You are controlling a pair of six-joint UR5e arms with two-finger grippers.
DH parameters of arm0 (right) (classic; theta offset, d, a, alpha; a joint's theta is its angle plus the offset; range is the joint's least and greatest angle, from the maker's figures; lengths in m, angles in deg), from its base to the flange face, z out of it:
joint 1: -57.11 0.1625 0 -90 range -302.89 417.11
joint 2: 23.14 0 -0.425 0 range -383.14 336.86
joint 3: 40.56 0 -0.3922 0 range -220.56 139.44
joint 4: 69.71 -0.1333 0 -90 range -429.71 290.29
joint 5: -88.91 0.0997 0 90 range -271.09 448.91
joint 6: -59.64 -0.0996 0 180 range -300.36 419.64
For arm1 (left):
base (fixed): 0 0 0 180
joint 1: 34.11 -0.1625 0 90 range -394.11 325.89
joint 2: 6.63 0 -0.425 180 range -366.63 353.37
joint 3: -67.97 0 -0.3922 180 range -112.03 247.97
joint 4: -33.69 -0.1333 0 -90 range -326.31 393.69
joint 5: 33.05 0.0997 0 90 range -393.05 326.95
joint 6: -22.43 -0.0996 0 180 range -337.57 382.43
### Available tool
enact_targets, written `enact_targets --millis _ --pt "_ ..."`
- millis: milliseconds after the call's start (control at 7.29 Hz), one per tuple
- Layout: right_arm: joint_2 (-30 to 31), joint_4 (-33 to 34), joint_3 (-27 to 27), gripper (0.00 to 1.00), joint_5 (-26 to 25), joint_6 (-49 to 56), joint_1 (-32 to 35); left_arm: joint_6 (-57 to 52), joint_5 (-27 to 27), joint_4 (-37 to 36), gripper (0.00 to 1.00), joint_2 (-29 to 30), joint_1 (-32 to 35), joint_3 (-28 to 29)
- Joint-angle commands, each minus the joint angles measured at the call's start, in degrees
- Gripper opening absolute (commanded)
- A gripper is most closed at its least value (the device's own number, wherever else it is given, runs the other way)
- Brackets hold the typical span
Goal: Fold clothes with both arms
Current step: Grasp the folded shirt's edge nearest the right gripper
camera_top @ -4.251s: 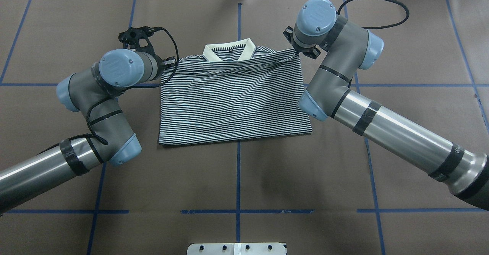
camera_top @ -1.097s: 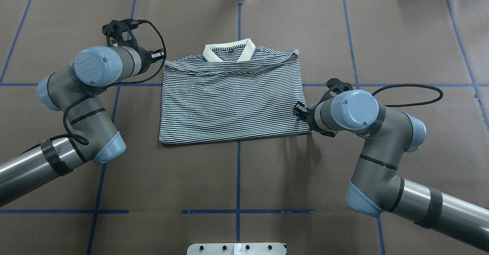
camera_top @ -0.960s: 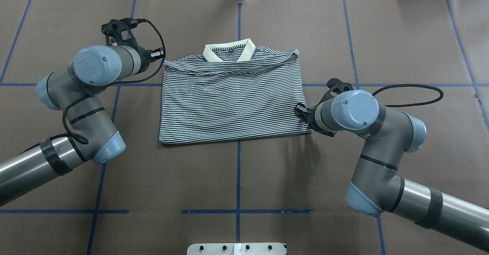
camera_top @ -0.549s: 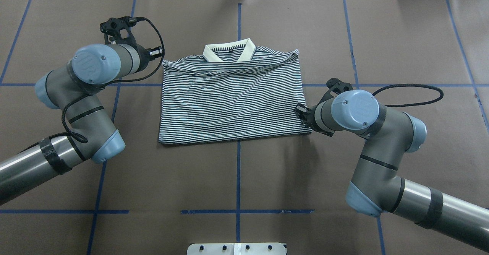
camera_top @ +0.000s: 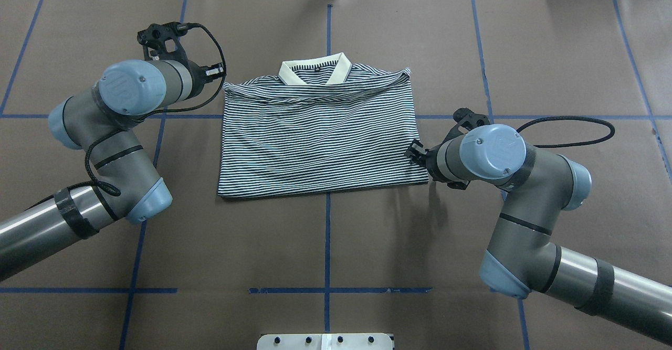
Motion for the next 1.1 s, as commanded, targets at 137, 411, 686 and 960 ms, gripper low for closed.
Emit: enact_targets --millis 137,411,686,960 --pt "0.12 0.09 0.35 0.58 0.05 -0.07 -0.13 0.12 0.00 -0.10 0.50 -0.01 0.09 -0.09" --pt "0.20 0.09 0.35 0.53 0.05 -0.07 -0.21 0.21 0.00 -0.10 0.50 -0.01 0.09 -0.09" --pt "0.12 0.09 0.44 0.42 0.05 -0.07 -0.39 0.30 0.00 -0.27 0.50 -0.01 0.09 -0.61" --pt "0.03 0.09 0.35 0.00 0.23 -0.07 -0.48 0.38 0.00 -0.28 0.50 -0.19 0.09 -0.62"
